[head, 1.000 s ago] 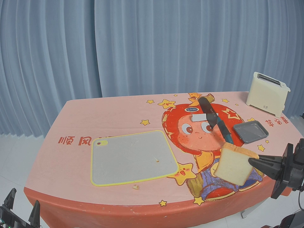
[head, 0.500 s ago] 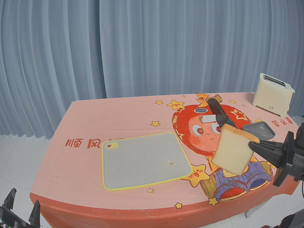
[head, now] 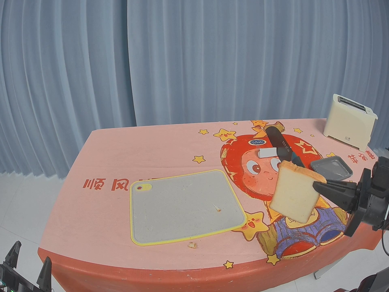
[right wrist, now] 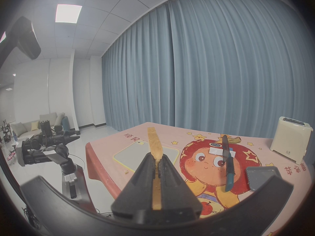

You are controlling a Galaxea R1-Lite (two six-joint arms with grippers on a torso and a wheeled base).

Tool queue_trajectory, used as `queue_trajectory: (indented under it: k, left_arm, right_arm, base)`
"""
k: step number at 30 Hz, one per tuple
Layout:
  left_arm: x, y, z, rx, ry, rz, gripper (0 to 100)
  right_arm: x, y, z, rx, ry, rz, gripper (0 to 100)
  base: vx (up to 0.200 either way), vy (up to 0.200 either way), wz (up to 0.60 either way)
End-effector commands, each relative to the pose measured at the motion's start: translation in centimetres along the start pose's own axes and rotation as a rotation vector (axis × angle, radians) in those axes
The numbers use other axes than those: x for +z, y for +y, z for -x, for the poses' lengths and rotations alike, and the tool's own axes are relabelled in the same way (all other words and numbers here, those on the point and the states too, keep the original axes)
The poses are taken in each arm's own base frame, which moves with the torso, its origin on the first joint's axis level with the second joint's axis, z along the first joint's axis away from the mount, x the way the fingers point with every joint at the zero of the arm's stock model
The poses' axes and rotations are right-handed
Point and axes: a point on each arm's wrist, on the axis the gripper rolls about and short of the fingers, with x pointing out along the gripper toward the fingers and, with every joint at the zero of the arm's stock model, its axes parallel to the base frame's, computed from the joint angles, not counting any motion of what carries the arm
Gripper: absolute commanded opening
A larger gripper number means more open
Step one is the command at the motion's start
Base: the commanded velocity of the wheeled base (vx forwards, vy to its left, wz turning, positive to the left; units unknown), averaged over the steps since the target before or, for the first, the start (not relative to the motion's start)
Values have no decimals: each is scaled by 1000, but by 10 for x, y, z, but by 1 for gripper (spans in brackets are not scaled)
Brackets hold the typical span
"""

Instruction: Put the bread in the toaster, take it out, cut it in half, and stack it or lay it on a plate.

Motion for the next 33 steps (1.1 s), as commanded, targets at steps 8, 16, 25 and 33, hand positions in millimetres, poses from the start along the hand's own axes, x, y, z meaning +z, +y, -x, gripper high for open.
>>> queue_trajectory:
  k: [8, 16, 25, 33]
  left_arm:
    - [-5, 0, -1, -1, 17, 1, 100]
    - [-5, 0, -1, -1, 17, 1, 100]
    - [-5, 0, -1, 1, 18, 1, 100]
    - [-5, 0, -1, 1, 18, 1, 100]
  right_arm:
    - [-8, -1, 1, 6, 25, 28, 0]
    - [-5, -1, 5, -5, 5, 30, 0]
    - [-7, -1, 10, -5, -6, 33, 0]
    - [-8, -2, 10, -11, 0, 52, 0]
  base:
    - [0, 0, 0]
    - [0, 0, 0]
    - [0, 0, 0]
    - [0, 0, 0]
